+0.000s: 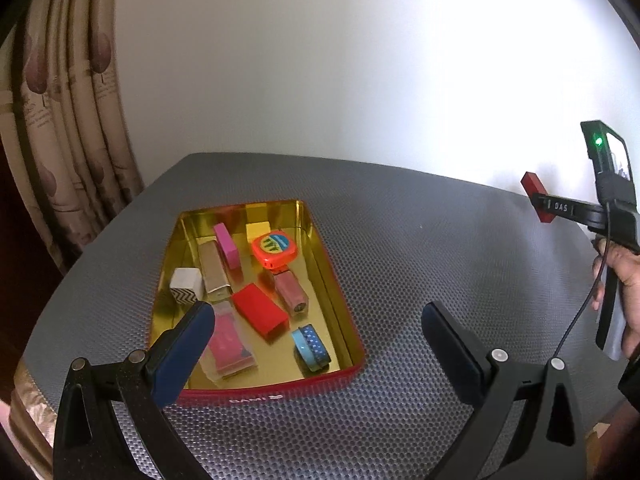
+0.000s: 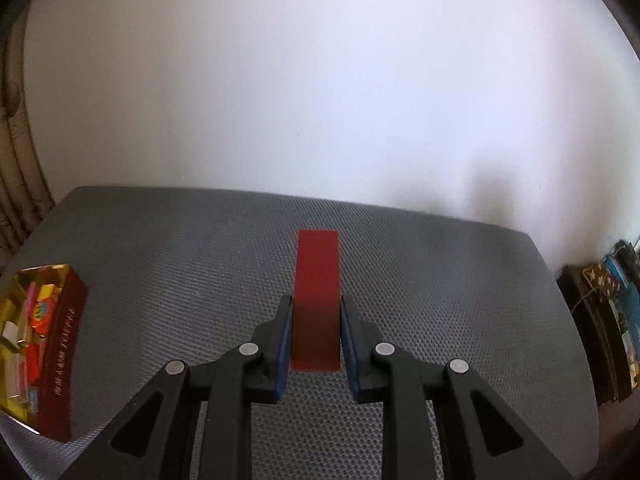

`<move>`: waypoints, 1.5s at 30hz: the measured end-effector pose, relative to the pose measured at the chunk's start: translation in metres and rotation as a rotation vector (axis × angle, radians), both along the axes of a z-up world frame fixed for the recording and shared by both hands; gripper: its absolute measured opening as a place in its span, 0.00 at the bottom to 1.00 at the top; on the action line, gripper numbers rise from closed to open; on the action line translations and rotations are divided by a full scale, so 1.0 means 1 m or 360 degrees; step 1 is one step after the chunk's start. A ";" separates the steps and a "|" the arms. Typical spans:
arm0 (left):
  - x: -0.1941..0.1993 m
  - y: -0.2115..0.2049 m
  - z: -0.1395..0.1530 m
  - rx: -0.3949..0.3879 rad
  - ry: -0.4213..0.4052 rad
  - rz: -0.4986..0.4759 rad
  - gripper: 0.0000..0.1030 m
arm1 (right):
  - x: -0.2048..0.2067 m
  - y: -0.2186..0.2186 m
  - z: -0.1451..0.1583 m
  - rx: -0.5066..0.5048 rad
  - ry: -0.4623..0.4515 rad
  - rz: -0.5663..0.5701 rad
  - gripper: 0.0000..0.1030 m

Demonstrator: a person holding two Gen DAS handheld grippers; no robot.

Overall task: Organize rigid objects
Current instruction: 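Lift the red block with the right gripper and carry it over the tray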

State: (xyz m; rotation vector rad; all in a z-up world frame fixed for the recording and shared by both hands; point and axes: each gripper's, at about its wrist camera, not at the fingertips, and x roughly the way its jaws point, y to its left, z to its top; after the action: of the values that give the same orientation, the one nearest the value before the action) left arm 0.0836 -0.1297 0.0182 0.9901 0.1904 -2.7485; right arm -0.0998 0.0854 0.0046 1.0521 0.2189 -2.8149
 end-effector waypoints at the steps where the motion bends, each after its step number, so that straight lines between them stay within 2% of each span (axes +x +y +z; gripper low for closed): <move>1: 0.001 -0.002 0.000 0.0000 -0.0002 0.0005 0.99 | 0.004 -0.001 0.004 -0.0001 0.0010 0.0014 0.21; 12: 0.009 -0.017 0.005 0.0024 0.0014 0.0053 0.99 | 0.060 -0.024 0.037 -0.0056 0.0108 0.0202 0.21; 14: 0.010 -0.019 0.005 0.0018 0.0017 0.0064 0.99 | 0.071 -0.038 0.044 -0.0069 0.0124 0.0243 0.21; 16: 0.011 -0.022 0.006 0.0022 0.0019 0.0076 0.99 | 0.046 -0.060 0.068 -0.0078 0.0137 0.0282 0.21; 18: 0.013 -0.025 0.006 0.0019 0.0009 0.0092 0.99 | 0.055 -0.078 0.078 -0.0064 0.0157 0.0343 0.21; 25: 0.032 -0.051 0.004 -0.0019 -0.0016 0.0219 0.99 | 0.078 -0.131 0.083 -0.0077 0.0124 0.0483 0.21; 28: 0.034 -0.067 -0.001 -0.0053 -0.0059 0.0305 0.99 | 0.087 -0.168 0.072 -0.0051 0.0080 0.0579 0.21; 33: 0.034 -0.094 -0.010 -0.0007 -0.0107 0.0398 0.99 | 0.099 -0.211 0.054 -0.0005 0.0001 0.0703 0.21; 37: 0.034 -0.107 -0.013 -0.0060 -0.0140 0.0453 0.99 | 0.105 -0.227 0.040 -0.0015 -0.0068 0.0759 0.21; 42: 0.040 -0.137 -0.006 -0.0107 -0.0101 0.0597 0.99 | 0.121 -0.245 0.008 -0.0059 -0.0217 0.0844 0.21; 45: 0.044 -0.152 -0.004 -0.0088 -0.0076 0.0668 0.99 | 0.128 -0.255 -0.011 -0.0068 -0.0285 0.0863 0.21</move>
State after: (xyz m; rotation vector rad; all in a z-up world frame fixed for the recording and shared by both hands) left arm 0.1278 -0.2820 0.0144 0.8836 0.2776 -2.3350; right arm 0.0281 -0.1696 -0.0059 1.0384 0.3600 -2.2233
